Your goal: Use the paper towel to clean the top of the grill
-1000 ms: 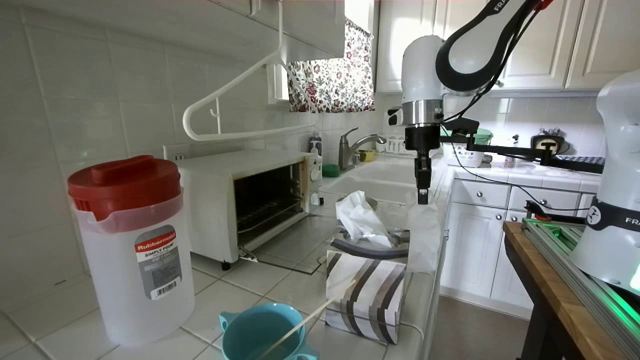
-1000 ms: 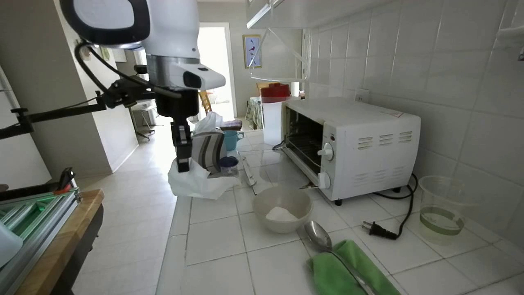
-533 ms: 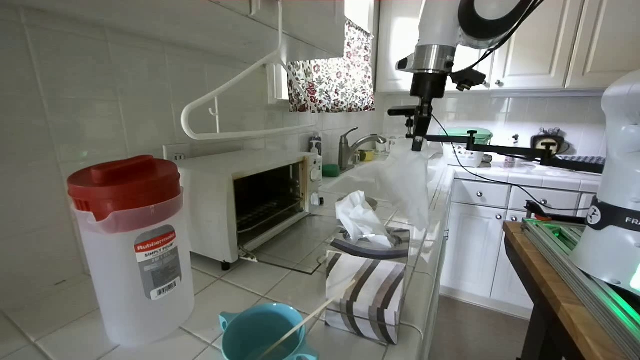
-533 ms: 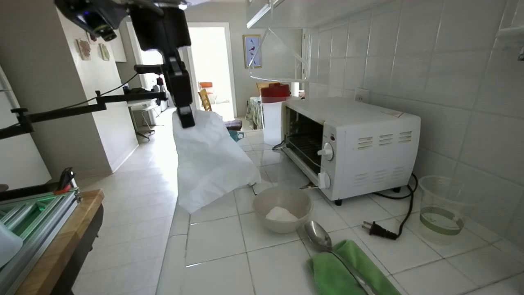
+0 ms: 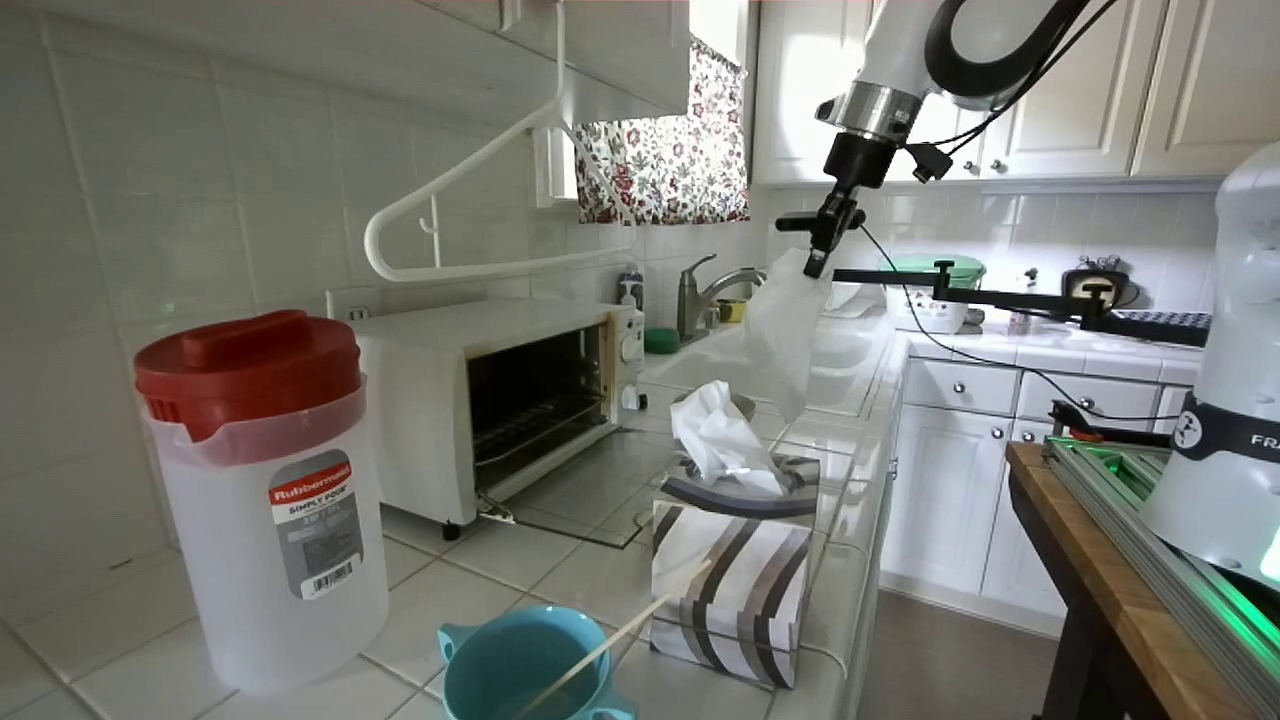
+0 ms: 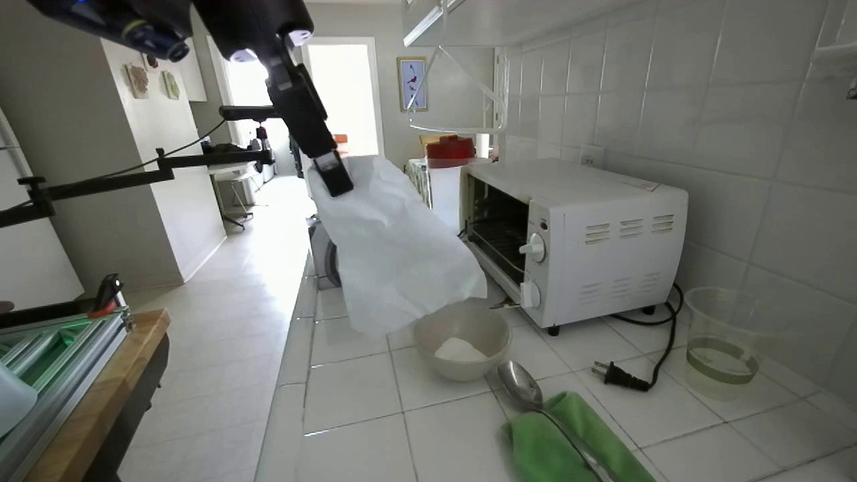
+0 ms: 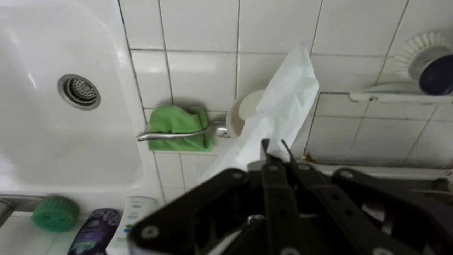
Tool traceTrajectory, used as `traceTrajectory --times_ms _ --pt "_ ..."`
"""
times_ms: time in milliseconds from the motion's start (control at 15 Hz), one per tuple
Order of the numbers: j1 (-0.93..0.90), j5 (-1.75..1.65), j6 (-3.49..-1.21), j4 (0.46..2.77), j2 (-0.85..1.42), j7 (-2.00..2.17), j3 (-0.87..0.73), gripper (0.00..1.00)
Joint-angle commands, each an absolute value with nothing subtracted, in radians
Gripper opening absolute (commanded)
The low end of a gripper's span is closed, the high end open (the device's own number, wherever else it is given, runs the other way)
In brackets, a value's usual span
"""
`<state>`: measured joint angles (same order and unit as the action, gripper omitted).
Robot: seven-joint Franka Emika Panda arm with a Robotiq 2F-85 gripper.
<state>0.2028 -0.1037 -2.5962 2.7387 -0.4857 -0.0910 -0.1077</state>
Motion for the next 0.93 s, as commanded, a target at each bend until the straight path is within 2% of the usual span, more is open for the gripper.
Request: traceTrajectory --times_ms 0,400,600,867 --pt "0.234 -0.110 -2.811 2.745 -0.422 -0.031 -0.122 0.00" --pt "0.220 -0.057 -3.187 2.723 -0.302 -0.011 -0.141 0.00" --pt "0.034 0.006 -3.278 2.687 -0.228 -0.025 -0.252 0.00" --pt "-0.235 0.030 -3.222 2.672 -0.248 -0.011 -0.410 0.00"
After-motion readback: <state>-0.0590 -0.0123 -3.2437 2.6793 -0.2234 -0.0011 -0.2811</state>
